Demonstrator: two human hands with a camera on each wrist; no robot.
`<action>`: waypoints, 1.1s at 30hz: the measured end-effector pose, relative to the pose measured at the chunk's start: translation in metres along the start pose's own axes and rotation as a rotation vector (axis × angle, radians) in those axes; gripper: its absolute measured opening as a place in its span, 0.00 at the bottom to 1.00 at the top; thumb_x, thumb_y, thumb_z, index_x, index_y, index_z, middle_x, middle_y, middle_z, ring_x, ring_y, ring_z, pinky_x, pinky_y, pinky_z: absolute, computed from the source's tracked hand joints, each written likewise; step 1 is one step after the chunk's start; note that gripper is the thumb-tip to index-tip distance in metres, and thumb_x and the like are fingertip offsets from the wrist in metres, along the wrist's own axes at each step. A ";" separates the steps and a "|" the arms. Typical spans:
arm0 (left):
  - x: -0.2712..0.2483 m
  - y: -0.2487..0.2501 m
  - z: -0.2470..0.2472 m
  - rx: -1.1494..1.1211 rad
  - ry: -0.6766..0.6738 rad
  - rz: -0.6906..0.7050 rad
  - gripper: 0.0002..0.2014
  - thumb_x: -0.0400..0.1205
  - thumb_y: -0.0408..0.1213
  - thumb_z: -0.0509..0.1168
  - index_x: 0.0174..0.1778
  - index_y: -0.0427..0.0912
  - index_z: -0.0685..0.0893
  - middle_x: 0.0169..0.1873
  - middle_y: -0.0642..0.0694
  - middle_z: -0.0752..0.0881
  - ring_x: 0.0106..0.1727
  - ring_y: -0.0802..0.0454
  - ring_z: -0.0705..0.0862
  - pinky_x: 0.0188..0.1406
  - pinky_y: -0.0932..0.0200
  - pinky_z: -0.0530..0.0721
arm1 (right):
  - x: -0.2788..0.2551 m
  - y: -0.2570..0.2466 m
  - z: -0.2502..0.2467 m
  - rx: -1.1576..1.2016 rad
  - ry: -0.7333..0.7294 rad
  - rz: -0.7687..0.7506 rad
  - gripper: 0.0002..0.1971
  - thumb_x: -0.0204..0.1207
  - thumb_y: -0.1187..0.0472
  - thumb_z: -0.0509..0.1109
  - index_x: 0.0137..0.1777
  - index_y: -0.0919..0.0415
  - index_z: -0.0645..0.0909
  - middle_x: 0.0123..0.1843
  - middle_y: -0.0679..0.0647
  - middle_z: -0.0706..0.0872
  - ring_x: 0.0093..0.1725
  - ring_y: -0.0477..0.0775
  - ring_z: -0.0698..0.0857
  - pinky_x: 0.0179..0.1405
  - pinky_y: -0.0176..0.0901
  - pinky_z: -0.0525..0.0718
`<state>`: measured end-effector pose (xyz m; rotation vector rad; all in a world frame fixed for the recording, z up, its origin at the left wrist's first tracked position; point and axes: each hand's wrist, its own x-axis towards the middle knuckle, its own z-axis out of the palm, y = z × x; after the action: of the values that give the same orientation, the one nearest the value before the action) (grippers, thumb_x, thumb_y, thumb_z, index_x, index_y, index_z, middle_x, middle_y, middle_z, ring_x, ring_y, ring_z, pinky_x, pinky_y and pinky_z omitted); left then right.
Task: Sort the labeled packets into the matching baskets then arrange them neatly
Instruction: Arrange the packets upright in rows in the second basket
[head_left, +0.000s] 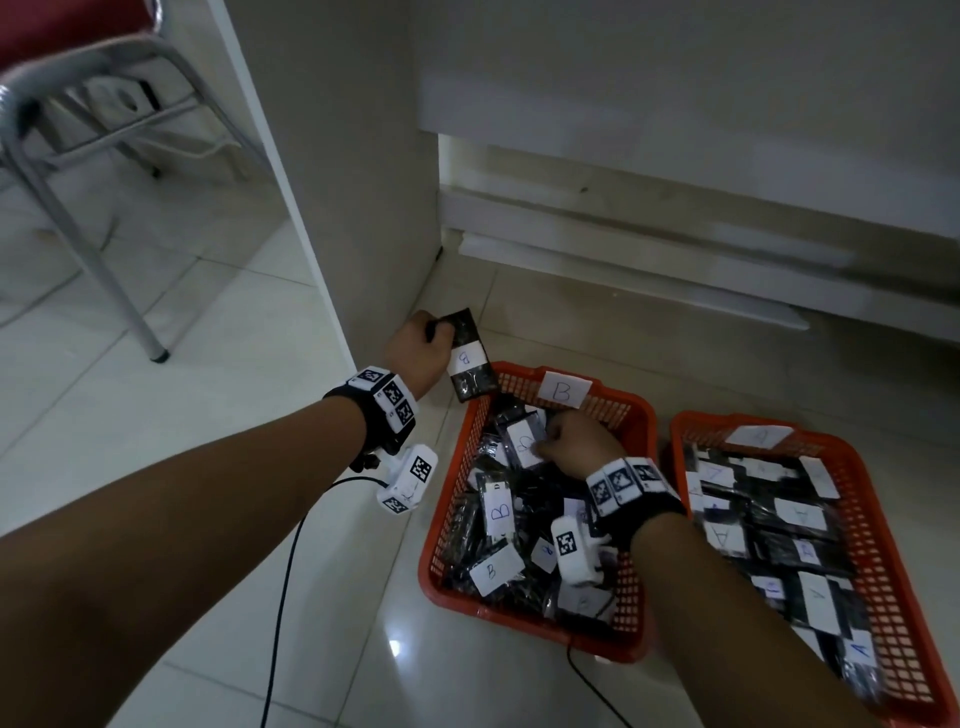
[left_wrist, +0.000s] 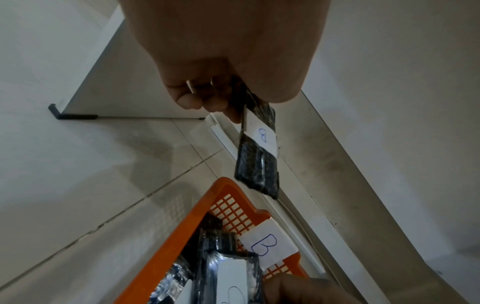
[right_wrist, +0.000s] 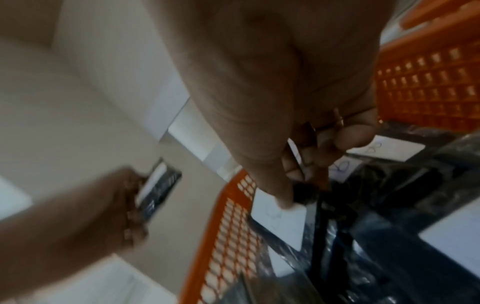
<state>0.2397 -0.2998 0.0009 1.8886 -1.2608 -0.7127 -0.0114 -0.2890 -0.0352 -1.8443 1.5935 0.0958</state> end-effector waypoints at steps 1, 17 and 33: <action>0.000 -0.002 0.000 -0.007 0.004 -0.003 0.09 0.90 0.43 0.59 0.51 0.41 0.79 0.45 0.41 0.85 0.45 0.43 0.83 0.42 0.56 0.73 | -0.001 0.004 -0.003 0.033 0.006 0.006 0.10 0.84 0.52 0.75 0.44 0.55 0.86 0.44 0.51 0.89 0.48 0.55 0.88 0.47 0.47 0.81; -0.003 0.010 0.021 -0.007 -0.030 0.027 0.12 0.89 0.45 0.58 0.54 0.41 0.81 0.45 0.43 0.85 0.45 0.45 0.83 0.40 0.57 0.73 | -0.025 0.026 -0.021 -0.331 0.394 0.016 0.18 0.82 0.48 0.69 0.64 0.59 0.83 0.60 0.59 0.85 0.59 0.62 0.86 0.56 0.53 0.87; 0.000 -0.011 -0.005 -0.003 0.032 -0.002 0.10 0.89 0.44 0.59 0.51 0.42 0.80 0.41 0.44 0.85 0.38 0.50 0.82 0.32 0.59 0.72 | -0.023 0.028 -0.055 0.291 0.082 0.059 0.04 0.77 0.57 0.81 0.44 0.51 0.89 0.41 0.49 0.93 0.41 0.46 0.90 0.39 0.37 0.85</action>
<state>0.2494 -0.2955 -0.0053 1.8923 -1.2375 -0.6826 -0.0627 -0.2995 0.0052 -1.5949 1.6226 -0.1796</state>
